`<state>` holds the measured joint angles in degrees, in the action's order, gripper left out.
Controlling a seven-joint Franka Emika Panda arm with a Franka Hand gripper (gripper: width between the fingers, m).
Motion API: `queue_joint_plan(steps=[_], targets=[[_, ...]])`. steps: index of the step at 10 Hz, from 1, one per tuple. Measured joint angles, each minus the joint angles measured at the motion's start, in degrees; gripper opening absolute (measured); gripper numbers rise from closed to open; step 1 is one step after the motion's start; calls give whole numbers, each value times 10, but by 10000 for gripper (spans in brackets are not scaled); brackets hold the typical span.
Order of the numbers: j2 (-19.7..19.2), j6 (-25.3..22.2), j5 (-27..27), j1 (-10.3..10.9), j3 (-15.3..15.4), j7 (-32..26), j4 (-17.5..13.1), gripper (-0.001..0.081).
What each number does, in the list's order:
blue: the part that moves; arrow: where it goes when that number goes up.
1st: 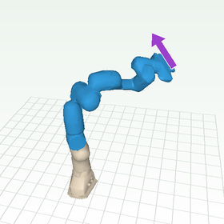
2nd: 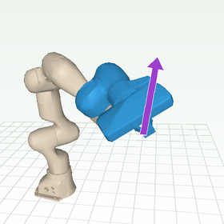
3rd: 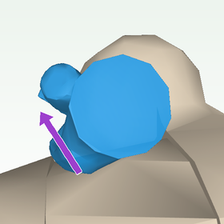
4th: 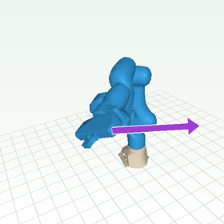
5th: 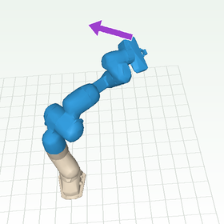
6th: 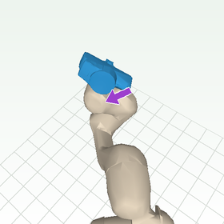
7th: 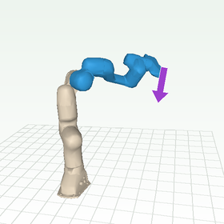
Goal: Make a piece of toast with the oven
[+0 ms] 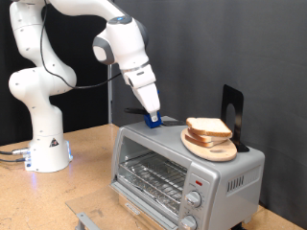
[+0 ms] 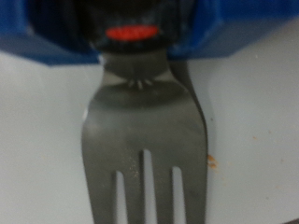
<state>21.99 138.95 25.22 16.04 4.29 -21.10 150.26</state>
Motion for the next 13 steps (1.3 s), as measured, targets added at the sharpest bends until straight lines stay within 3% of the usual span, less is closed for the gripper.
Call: queue_joint_plan(steps=[4, 13], targets=[[-1, 2, 11, 12, 0, -15, 3, 808], [-1, 1, 26, 13, 4, -11, 13, 808]])
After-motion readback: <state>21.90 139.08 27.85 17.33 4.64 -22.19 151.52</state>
